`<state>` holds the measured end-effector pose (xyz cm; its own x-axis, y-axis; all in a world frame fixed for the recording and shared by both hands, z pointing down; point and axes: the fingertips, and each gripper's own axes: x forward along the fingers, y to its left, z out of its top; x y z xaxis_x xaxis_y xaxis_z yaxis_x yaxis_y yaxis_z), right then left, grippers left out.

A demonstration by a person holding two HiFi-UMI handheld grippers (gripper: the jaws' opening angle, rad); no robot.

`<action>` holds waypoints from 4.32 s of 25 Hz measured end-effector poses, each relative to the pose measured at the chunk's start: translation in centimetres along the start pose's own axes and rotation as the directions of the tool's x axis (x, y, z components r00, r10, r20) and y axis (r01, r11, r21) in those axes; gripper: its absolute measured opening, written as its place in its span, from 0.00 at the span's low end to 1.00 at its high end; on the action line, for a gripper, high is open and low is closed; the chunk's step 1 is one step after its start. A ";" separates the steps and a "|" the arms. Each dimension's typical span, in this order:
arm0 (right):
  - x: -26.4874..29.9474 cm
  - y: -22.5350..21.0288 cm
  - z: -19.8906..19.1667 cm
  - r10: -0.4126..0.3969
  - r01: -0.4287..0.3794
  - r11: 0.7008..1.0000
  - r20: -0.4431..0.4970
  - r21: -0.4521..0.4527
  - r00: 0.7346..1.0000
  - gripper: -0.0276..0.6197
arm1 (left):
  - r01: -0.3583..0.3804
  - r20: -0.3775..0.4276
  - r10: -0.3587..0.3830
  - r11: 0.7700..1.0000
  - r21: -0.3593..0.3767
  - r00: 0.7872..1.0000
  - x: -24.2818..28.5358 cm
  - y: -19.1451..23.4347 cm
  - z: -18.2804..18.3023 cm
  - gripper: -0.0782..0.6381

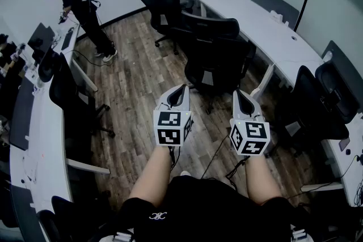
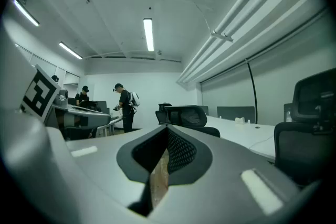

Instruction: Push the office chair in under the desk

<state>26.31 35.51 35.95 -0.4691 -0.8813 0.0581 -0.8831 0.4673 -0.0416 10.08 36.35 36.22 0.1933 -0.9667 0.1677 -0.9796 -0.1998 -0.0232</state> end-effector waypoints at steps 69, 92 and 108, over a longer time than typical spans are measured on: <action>35.8 -18.3 -9.8 -0.190 -0.174 0.728 -0.439 -0.663 0.878 0.55 | 0.533 -0.403 -0.349 0.586 0.611 0.846 45.2 22.4 -5.8 0.56; 39.2 -23.7 -12.3 -0.352 -0.205 0.554 -0.449 -0.807 0.821 0.36 | 0.555 -0.493 -0.257 0.428 0.713 0.831 50.1 23.9 -9.2 0.42; 40.8 -24.2 -12.3 -0.359 -0.183 0.588 -0.457 -0.788 0.814 0.37 | 0.565 -0.503 -0.260 0.434 0.702 0.824 52.9 24.6 -8.8 0.42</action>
<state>28.46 -10.86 51.57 -0.0693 -0.8527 0.5179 -0.4404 0.4919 0.7510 -4.24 -18.33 53.23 0.3857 -0.6646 0.6399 -0.2772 -0.7450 -0.6067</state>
